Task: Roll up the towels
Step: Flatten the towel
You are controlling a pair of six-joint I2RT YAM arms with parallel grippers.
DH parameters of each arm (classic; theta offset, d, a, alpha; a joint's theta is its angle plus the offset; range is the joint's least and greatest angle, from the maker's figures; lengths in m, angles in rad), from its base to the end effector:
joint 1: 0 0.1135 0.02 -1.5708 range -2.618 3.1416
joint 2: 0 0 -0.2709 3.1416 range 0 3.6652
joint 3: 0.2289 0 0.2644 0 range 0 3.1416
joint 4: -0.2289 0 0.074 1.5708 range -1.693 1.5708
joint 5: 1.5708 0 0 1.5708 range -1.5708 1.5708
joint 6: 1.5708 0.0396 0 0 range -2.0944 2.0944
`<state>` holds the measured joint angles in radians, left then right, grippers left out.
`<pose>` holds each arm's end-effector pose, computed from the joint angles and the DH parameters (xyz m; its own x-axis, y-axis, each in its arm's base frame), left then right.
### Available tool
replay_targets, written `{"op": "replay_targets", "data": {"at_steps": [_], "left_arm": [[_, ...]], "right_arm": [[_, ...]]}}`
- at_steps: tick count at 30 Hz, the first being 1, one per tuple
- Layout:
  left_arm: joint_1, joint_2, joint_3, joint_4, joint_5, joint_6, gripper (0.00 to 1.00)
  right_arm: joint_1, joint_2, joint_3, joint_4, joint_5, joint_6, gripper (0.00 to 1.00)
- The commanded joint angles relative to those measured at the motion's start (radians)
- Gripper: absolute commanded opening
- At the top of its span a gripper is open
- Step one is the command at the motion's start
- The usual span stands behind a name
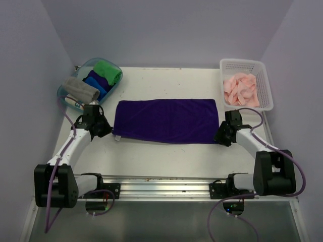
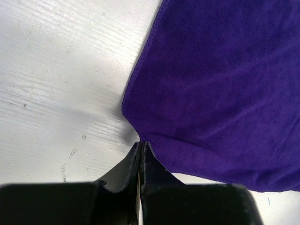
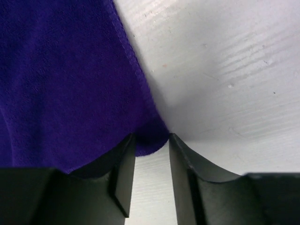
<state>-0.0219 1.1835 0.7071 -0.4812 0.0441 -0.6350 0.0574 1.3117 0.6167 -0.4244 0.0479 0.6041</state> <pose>0.2393 -0.0070 0.2067 -0.6863 -0.5777 -0.4419 -0.4469 0.8143 -0.3704 0.2360 0.0117 0.1544 -0.7601 0.5246 -0.3835 0.4803 0.8510 0.2123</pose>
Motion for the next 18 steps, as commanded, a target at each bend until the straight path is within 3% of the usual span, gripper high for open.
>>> {"op": "replay_targets", "data": {"at_steps": [1, 4, 5, 10, 18], "left_arm": [[0.002, -0.001, 0.042, 0.027, -0.003, -0.002, 0.0], [0.002, -0.004, 0.048, 0.027, 0.0, -0.002, 0.0], [0.002, -0.002, 0.054, 0.024, 0.003, 0.001, 0.0], [0.002, -0.012, 0.132, -0.002, 0.083, 0.02, 0.0], [0.002, -0.074, 0.405, -0.092, 0.077, 0.057, 0.0]], "right_arm": [[-0.007, 0.026, -0.005, 0.07, -0.017, -0.006, 0.36], [-0.007, 0.04, 0.017, 0.084, -0.022, -0.004, 0.14], [-0.007, 0.041, 0.026, 0.076, -0.017, -0.004, 0.0], [-0.014, -0.024, 0.149, 0.004, 0.03, -0.035, 0.0], [-0.014, -0.264, 0.357, -0.16, 0.055, -0.046, 0.0]]}}
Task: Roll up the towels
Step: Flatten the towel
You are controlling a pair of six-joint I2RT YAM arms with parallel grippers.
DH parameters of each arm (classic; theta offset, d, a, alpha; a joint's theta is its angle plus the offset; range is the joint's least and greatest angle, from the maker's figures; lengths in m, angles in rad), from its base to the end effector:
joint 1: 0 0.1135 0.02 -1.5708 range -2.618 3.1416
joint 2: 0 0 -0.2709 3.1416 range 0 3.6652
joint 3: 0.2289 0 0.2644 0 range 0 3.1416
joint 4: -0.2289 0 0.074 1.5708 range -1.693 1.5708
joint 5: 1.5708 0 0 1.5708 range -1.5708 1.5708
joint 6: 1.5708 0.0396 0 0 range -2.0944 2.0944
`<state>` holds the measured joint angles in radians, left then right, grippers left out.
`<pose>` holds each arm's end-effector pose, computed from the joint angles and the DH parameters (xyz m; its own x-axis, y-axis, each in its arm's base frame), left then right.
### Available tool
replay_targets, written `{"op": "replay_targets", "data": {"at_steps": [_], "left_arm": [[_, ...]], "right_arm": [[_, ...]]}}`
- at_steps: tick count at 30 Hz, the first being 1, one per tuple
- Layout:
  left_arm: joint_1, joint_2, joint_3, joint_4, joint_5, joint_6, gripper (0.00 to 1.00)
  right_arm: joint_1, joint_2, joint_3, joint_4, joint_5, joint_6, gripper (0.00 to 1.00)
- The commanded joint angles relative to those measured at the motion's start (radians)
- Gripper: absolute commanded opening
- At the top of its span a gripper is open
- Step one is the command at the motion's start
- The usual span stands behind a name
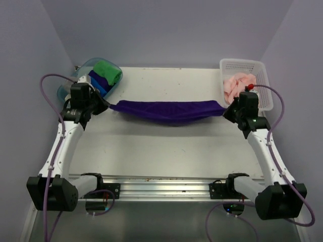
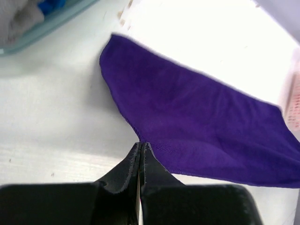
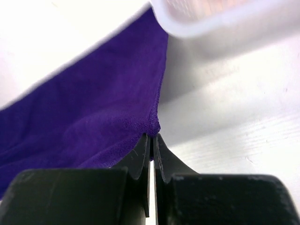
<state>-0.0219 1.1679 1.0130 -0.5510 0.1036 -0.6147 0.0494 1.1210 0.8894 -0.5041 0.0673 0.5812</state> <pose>0.2636 -0.0099 0.3087 -0.5878 -0.5609 -0.5830 -0.2919 0.8192 -0.4937 0.2506 0.0097 0.2806 -0.5599 0.5208 -0.6444 0.3685 0.8531 0.3693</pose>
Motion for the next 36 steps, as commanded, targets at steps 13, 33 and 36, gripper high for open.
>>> {"op": "replay_targets", "data": {"at_steps": [13, 33, 36], "left_arm": [[0.002, -0.231, 0.288, -0.118, -0.013, 0.076, 0.0], [0.002, -0.623, 0.358, -0.3, -0.099, 0.135, 0.0], [0.002, -0.62, 0.345, -0.302, -0.099, 0.136, 0.0]], "right_arm": [[-0.006, -0.331, 0.365, -0.332, 0.061, -0.07, 0.0], [0.004, -0.599, 0.597, -0.703, 0.075, -0.075, 0.0], [0.004, -0.607, 0.545, -0.691, 0.045, -0.046, 0.0]]}}
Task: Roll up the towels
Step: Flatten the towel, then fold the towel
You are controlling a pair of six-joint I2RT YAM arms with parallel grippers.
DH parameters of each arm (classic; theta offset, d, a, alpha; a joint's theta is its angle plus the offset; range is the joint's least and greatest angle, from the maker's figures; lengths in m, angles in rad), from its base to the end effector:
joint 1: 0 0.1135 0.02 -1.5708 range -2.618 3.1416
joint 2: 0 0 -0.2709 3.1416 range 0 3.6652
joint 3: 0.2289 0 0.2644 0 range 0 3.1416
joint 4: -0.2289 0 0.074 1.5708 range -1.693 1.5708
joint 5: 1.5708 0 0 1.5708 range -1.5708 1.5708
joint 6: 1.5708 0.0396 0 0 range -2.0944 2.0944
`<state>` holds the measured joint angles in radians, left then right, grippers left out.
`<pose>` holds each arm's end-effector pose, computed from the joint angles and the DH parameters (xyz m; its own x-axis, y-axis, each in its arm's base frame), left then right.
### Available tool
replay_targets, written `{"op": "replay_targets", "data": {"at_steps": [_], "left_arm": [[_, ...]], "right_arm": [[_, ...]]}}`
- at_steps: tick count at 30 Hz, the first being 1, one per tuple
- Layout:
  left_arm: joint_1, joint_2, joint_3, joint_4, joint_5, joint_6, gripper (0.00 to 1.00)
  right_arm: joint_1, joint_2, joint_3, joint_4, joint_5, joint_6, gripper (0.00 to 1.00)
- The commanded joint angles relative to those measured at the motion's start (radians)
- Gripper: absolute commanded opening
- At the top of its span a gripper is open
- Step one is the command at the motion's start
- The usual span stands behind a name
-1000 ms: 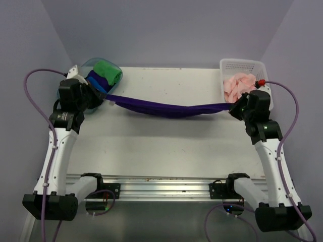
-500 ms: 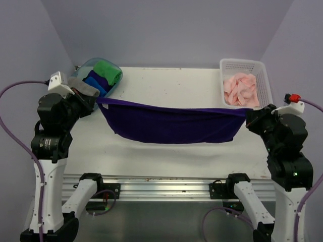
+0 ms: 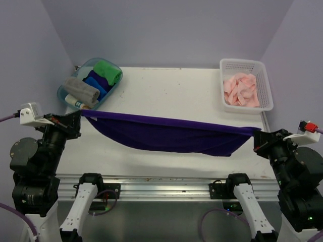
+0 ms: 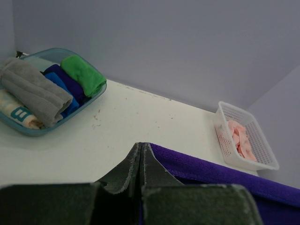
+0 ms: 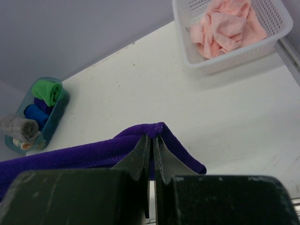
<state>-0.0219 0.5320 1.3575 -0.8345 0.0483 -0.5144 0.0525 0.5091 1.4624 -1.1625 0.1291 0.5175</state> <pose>0.0306 -0.0026 0.4798 -0.0423 -0.4906 -0.8703 0.0566 0.8685 -0.4924 -0.0053 -0.0054 0.4667 -0.1438 0.4837 -0.8633 0.1667 0.8718 0.4607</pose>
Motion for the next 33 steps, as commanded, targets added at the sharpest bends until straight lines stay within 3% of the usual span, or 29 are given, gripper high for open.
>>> {"op": "replay_targets", "data": {"at_steps": [1, 6, 11, 16, 22, 28, 33], "left_arm": [[0.002, 0.019, -0.029, -0.011, -0.044, 0.034, 0.0], [0.002, 0.107, -0.135, 0.02, -0.076, 0.017, 0.0], [0.002, 0.3, -0.274, 0.154, -0.082, 0.007, 0.0], [0.002, 0.543, -0.33, 0.323, -0.102, -0.024, 0.0], [0.002, 0.818, -0.22, 0.368, -0.11, -0.036, 0.0], [0.002, 0.887, -0.175, 0.33, -0.094, -0.033, 0.0], [0.002, 0.815, -0.286, 0.304, -0.079, -0.01, 0.0]], "right_arm": [[0.001, 0.002, -0.049, -0.014, -0.019, 0.033, 0.0], [0.001, 0.04, -0.301, 0.118, -0.019, 0.061, 0.0], [0.001, 0.251, -0.5, 0.415, -0.028, 0.075, 0.0], [0.001, 0.581, -0.511, 0.676, -0.005, 0.061, 0.0], [0.004, 0.914, -0.384, 0.771, 0.006, 0.064, 0.0], [0.003, 0.956, -0.347, 0.75, -0.005, 0.065, 0.0], [0.003, 0.815, -0.509, 0.722, -0.023, 0.068, 0.0]]}}
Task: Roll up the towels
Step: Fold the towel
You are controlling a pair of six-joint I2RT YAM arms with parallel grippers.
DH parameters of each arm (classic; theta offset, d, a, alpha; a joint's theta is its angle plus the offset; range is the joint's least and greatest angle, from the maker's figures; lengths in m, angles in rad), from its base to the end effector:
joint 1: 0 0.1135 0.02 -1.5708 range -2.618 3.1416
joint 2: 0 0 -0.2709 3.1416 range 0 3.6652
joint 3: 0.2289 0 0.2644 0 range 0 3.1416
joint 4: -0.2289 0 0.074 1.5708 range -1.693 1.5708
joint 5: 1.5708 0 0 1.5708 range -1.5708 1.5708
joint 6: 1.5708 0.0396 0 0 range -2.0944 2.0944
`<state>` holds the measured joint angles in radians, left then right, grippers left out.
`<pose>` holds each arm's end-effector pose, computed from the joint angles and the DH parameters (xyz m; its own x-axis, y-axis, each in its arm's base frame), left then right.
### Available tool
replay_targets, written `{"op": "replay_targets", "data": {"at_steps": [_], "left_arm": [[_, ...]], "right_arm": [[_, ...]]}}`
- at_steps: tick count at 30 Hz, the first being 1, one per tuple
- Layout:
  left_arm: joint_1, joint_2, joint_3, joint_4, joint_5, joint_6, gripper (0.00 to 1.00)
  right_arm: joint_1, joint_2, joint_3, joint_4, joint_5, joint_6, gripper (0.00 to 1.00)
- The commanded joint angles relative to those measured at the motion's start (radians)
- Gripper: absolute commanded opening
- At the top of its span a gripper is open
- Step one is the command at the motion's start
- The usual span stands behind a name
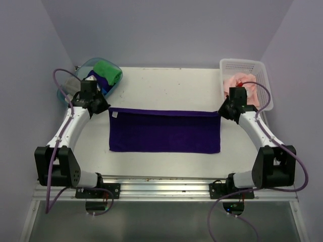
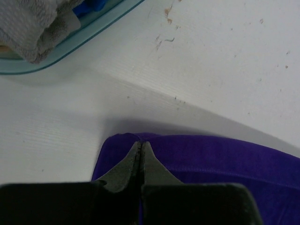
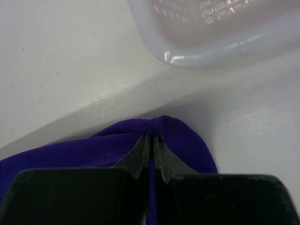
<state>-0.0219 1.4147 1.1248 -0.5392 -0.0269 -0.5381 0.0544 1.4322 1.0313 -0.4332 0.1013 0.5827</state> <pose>0.3185 -0.0059 0.2812 -0.6349 -0.4985 -0.5902 -0.3746 0.8668 -0.3292 0.3190 0.0134 0.2526 -0.6100 0.5151 -0.6022 0.4185 0.8547 0.3072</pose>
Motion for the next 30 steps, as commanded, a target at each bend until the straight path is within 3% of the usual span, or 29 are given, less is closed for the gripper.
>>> {"op": "replay_targets", "data": {"at_steps": [1, 9, 17, 30], "left_arm": [[0.002, -0.085, -0.078, 0.001, 0.001, 0.015, 0.0], [0.002, -0.25, -0.261, -0.082, 0.022, 0.0, 0.0], [0.002, -0.287, -0.355, -0.09, 0.055, -0.03, 0.0], [0.002, -0.372, -0.33, -0.163, 0.056, -0.06, 0.0]], "right_arm": [[0.002, -0.133, -0.106, -0.024, -0.005, 0.006, 0.0], [0.002, -0.416, -0.339, -0.142, -0.066, 0.06, 0.0], [0.002, -0.513, -0.462, -0.184, -0.078, 0.144, 0.0], [0.002, -0.565, -0.432, -0.234, -0.066, 0.135, 0.0]]}}
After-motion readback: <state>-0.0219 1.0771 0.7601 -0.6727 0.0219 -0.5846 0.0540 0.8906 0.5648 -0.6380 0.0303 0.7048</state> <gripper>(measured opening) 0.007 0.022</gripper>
